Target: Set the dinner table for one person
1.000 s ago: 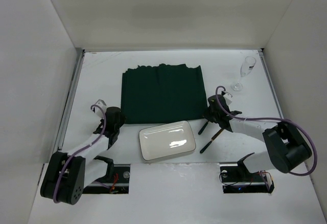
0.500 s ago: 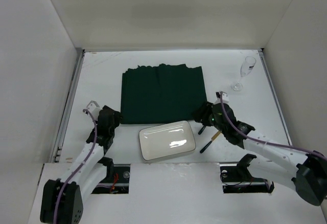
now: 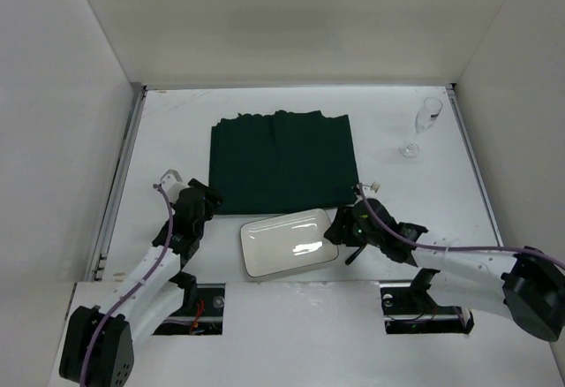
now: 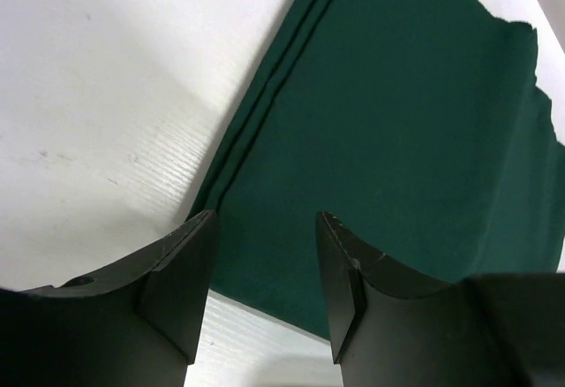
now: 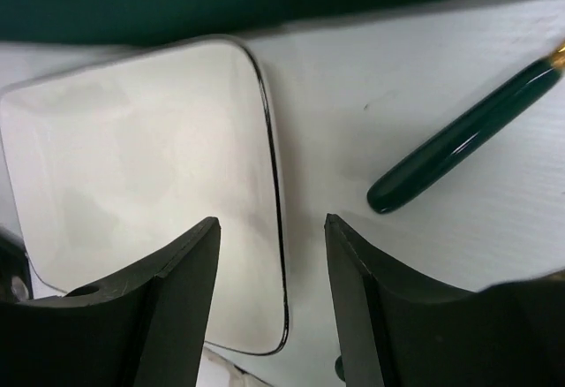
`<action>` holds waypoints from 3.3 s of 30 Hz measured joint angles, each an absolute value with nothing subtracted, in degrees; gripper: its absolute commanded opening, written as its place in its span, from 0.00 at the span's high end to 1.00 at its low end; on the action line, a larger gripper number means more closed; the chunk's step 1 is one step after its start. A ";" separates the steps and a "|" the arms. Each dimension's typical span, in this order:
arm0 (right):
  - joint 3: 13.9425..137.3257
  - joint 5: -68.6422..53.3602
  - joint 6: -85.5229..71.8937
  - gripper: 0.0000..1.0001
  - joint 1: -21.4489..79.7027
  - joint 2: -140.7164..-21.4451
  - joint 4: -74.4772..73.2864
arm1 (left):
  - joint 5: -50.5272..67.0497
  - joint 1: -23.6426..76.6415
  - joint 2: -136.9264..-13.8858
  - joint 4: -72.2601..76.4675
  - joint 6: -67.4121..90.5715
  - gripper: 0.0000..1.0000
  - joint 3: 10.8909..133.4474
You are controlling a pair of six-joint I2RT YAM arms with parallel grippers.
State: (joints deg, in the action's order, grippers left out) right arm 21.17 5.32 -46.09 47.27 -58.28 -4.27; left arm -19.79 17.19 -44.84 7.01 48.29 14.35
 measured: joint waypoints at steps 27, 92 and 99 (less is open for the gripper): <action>21.56 -4.34 -49.19 0.96 45.93 -61.28 2.76 | -19.51 18.57 -53.34 17.61 48.10 0.54 15.16; 78.83 -15.86 -41.76 0.55 21.80 -115.46 -5.28 | -19.22 16.75 -53.56 20.36 48.49 0.53 14.48; 78.76 -10.81 -39.35 0.50 21.76 -113.93 -8.25 | -19.25 16.93 -53.39 20.34 48.53 0.53 14.24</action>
